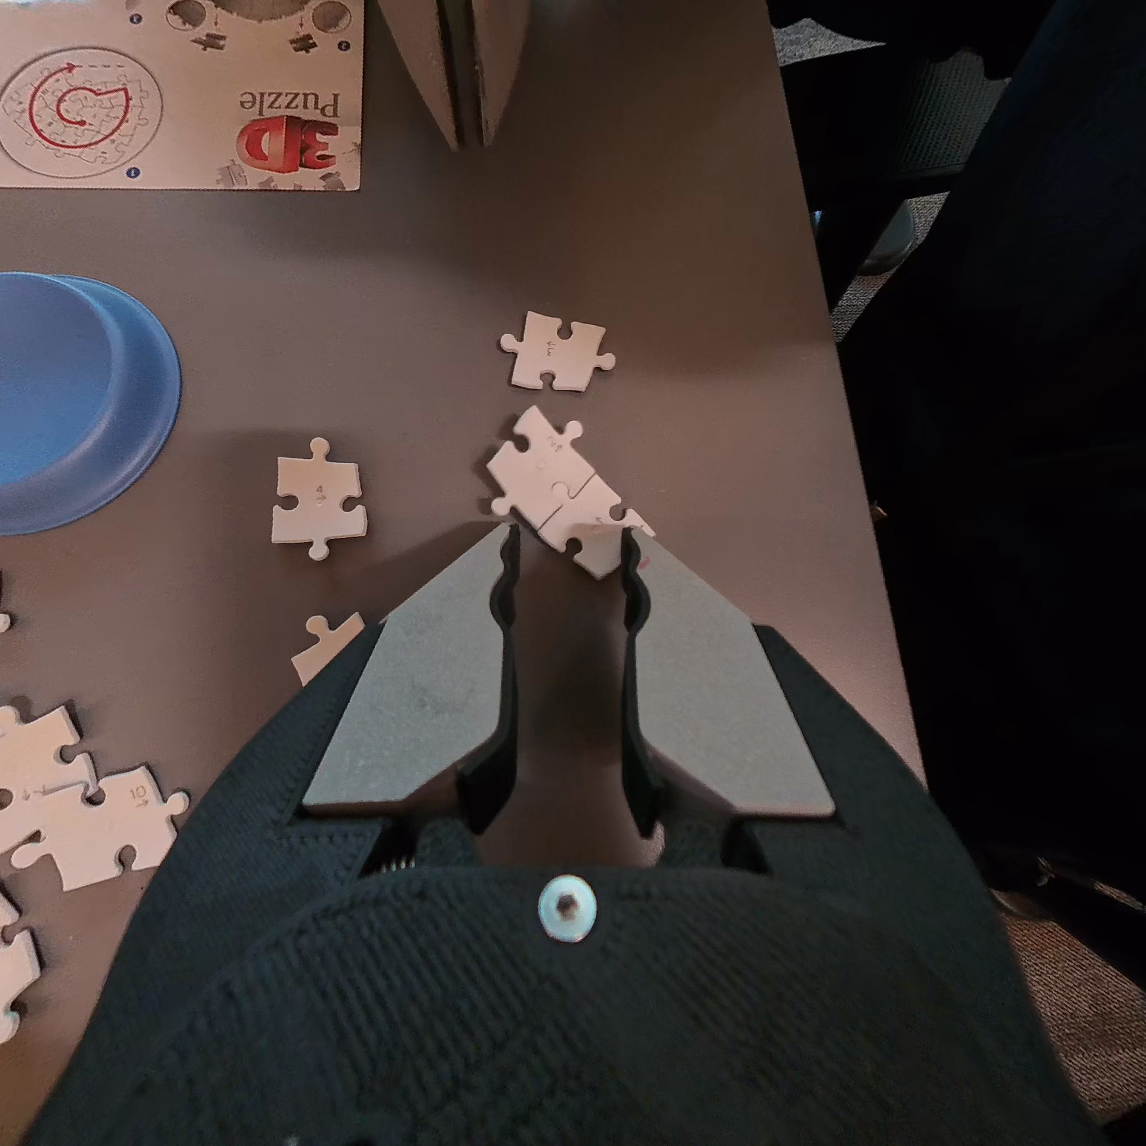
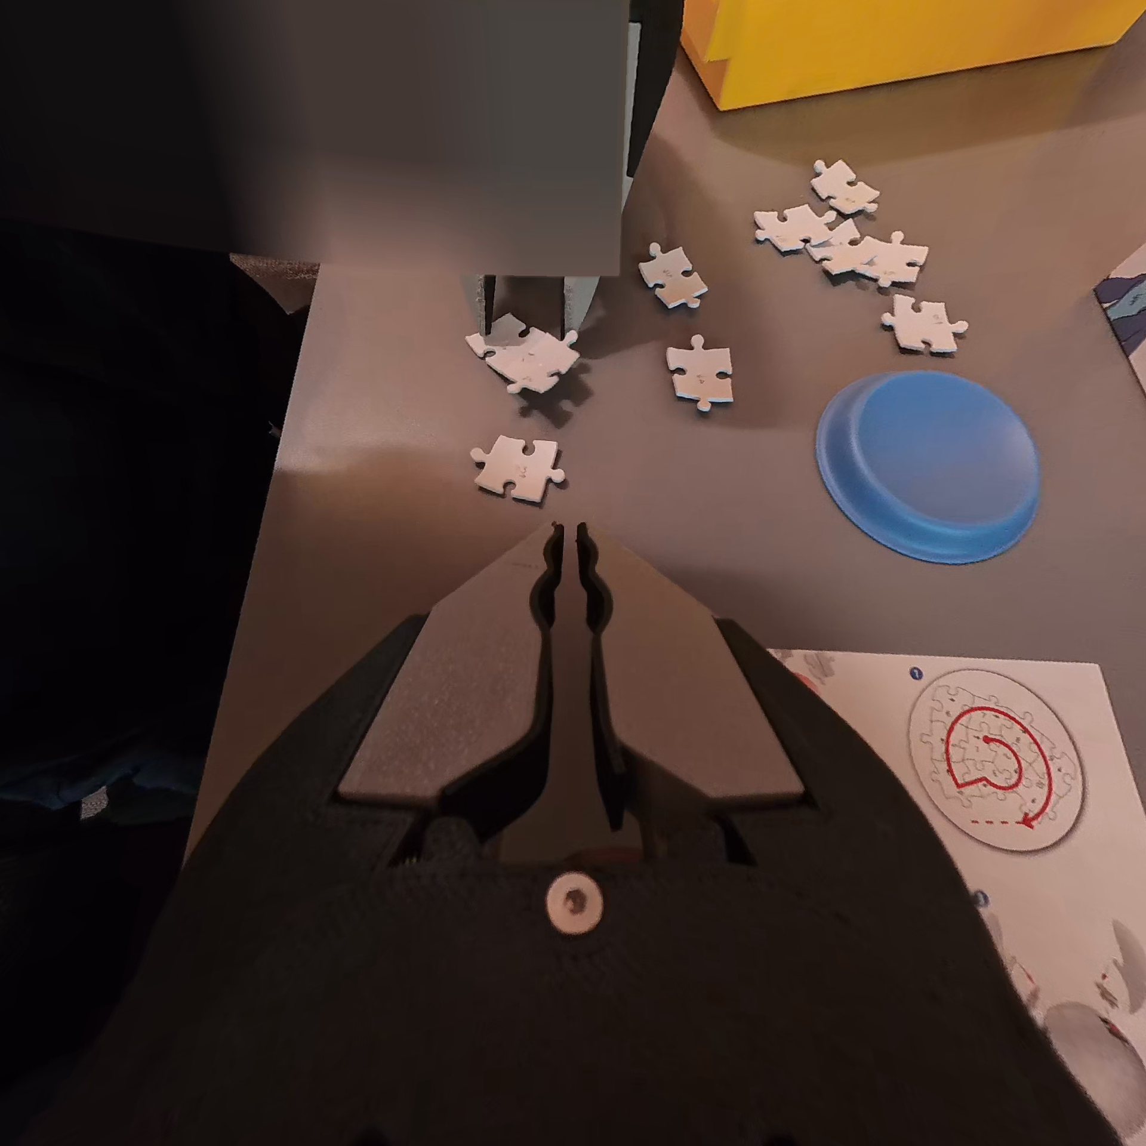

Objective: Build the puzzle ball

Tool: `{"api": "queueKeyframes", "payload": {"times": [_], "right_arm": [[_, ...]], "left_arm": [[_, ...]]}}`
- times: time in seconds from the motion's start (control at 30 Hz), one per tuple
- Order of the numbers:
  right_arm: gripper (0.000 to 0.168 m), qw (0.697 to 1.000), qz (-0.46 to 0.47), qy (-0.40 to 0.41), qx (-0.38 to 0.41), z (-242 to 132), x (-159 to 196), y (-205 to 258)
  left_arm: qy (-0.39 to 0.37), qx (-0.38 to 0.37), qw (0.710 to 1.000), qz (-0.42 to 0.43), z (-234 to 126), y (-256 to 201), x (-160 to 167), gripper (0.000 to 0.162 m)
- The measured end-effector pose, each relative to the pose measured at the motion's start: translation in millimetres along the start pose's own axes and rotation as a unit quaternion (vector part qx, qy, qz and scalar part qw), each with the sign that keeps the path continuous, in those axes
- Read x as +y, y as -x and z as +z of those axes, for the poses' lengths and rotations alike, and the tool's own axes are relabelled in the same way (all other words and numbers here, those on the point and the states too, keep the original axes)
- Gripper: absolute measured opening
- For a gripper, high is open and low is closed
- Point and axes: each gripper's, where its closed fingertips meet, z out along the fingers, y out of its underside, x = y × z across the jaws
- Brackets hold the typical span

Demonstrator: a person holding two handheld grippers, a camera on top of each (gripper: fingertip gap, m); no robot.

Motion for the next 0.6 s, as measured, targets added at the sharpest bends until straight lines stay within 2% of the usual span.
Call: {"api": "queueKeyframes", "payload": {"times": [0.3,0.6], "right_arm": [[0.008,0.999,-0.01,0.027,-0.028,33.6,3.5,12.1],[0.017,0.997,0.005,0.043,-0.058,40.6,10.2,20.9]], "left_arm": [[0.0,0.0,1.0,-0.001,0.3,0.5,-0.1,0.03],[0.0,0.004,1.0,-0.002,0.5,-0.5,-0.2,0.03]]}}
